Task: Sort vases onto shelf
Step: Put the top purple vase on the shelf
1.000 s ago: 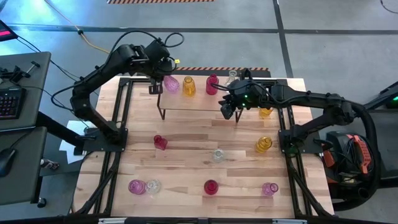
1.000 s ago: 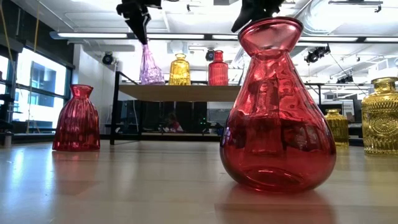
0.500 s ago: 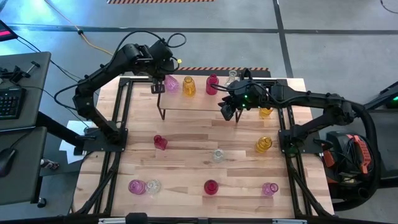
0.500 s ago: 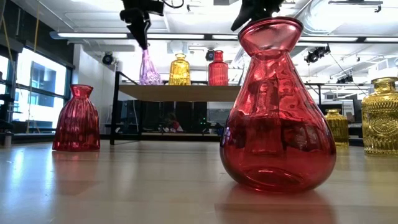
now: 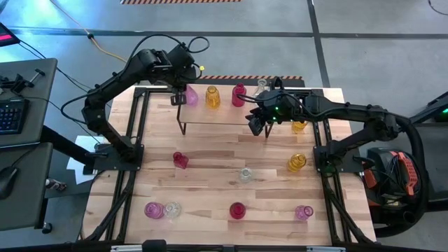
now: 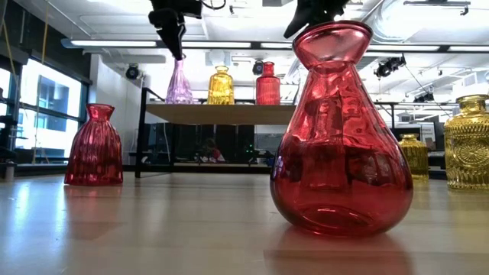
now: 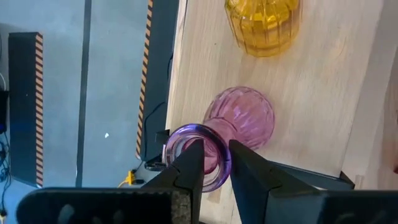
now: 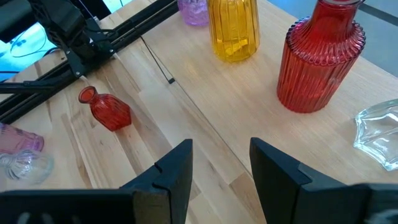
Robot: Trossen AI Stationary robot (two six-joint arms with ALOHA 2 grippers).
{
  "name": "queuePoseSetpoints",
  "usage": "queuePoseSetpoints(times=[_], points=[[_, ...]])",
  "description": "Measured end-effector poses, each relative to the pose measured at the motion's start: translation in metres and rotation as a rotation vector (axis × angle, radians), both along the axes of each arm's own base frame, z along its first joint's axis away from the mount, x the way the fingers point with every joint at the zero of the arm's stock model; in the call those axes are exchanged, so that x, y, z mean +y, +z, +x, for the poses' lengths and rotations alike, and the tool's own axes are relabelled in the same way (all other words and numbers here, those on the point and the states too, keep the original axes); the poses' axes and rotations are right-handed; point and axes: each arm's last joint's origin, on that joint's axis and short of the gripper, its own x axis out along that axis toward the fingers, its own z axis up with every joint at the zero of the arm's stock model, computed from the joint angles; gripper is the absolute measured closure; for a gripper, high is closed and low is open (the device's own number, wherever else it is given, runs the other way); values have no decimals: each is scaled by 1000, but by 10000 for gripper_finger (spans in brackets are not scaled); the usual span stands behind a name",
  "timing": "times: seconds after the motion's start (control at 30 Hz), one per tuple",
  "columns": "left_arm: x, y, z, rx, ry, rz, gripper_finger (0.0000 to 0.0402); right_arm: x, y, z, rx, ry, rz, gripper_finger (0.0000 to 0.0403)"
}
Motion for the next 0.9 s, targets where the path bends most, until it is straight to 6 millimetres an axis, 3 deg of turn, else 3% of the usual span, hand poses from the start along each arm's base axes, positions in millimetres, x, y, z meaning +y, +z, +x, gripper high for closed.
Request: queuePoseSetpoints(times=[0.9], points=[[0, 9, 0, -92, 0, 38, 330, 0, 0, 0, -2, -2, 2, 263]])
